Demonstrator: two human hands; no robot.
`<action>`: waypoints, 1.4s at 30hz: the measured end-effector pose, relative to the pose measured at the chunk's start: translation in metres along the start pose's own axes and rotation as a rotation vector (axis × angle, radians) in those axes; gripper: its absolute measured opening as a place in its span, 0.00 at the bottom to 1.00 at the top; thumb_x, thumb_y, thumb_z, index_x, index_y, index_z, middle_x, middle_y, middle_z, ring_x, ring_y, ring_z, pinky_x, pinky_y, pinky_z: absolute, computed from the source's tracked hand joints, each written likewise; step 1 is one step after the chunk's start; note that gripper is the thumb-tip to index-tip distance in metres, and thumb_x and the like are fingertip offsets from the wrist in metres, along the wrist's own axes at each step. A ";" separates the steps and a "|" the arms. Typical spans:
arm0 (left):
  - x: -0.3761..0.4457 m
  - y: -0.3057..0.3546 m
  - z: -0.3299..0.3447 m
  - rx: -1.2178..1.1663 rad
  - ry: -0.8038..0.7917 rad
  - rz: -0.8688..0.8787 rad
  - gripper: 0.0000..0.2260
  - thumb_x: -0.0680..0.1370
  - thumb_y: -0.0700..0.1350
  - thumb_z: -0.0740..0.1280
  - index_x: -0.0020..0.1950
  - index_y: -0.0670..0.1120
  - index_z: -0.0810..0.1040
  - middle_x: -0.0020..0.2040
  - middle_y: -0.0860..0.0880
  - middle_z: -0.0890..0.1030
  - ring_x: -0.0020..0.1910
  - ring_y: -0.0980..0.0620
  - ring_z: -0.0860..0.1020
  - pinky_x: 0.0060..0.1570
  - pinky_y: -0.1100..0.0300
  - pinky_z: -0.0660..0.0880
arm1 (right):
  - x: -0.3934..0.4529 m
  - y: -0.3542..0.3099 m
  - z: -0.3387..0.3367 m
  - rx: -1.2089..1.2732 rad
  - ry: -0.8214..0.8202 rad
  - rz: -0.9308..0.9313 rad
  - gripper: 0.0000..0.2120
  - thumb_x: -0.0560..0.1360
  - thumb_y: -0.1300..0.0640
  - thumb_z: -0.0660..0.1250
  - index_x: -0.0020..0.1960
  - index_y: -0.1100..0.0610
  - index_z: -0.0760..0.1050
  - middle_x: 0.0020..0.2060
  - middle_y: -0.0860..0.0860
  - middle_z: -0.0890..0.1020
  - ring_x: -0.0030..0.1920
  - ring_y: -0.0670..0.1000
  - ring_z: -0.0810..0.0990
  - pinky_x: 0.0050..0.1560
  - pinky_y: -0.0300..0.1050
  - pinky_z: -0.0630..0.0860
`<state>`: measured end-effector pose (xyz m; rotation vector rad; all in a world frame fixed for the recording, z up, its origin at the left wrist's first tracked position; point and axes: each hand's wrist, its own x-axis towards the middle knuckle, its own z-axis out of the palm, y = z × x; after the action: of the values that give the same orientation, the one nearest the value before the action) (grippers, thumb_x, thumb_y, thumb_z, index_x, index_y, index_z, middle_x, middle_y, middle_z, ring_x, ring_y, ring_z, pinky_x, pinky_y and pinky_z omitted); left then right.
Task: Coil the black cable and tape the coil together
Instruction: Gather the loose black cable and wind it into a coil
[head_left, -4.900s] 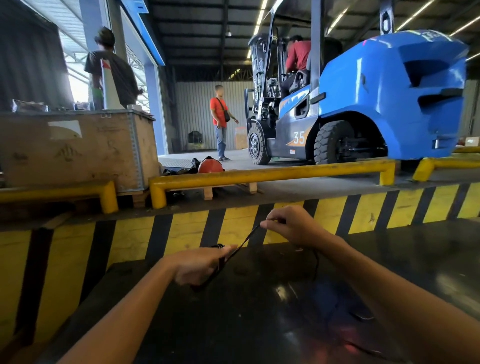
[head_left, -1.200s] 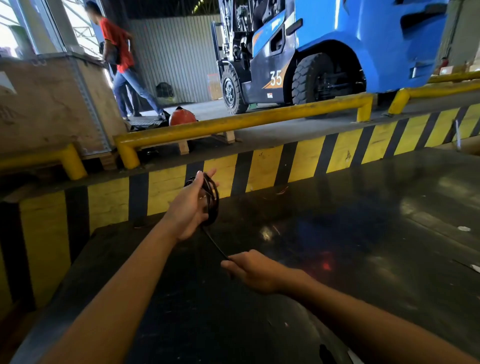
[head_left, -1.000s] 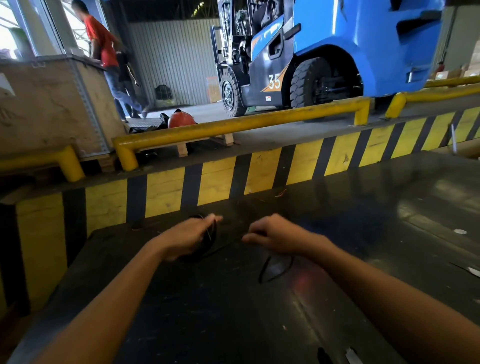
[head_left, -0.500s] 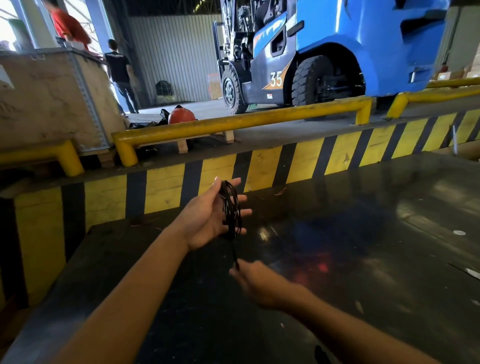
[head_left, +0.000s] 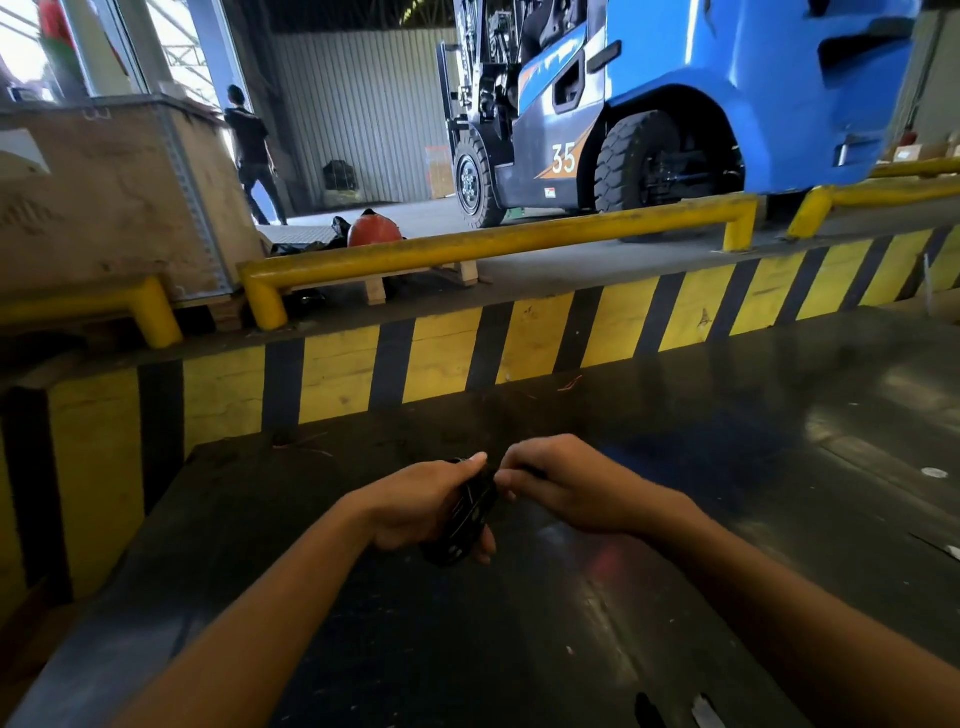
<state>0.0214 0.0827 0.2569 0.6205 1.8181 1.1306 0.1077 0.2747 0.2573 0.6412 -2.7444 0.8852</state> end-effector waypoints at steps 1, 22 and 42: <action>-0.001 0.002 0.002 -0.026 -0.008 0.009 0.22 0.80 0.59 0.50 0.61 0.45 0.70 0.39 0.43 0.83 0.43 0.45 0.83 0.49 0.52 0.76 | -0.001 0.004 0.000 0.032 0.041 0.009 0.06 0.79 0.56 0.61 0.50 0.53 0.76 0.43 0.47 0.77 0.42 0.43 0.77 0.42 0.38 0.74; 0.013 -0.013 0.035 -0.404 -0.275 0.077 0.20 0.78 0.59 0.58 0.33 0.46 0.72 0.19 0.54 0.64 0.18 0.58 0.62 0.24 0.64 0.67 | -0.039 0.018 0.055 1.104 0.342 0.295 0.12 0.74 0.47 0.64 0.49 0.55 0.77 0.45 0.58 0.79 0.47 0.55 0.77 0.50 0.47 0.74; 0.118 -0.045 0.160 0.597 0.491 0.440 0.18 0.80 0.54 0.58 0.34 0.50 0.76 0.28 0.53 0.75 0.26 0.60 0.73 0.29 0.63 0.67 | -0.137 0.102 0.078 1.065 0.610 0.808 0.05 0.74 0.58 0.69 0.42 0.58 0.81 0.39 0.55 0.84 0.40 0.51 0.81 0.42 0.44 0.77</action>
<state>0.1049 0.2238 0.1365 1.2156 2.5633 1.0706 0.1790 0.3499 0.1006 -0.6400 -1.7471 2.2470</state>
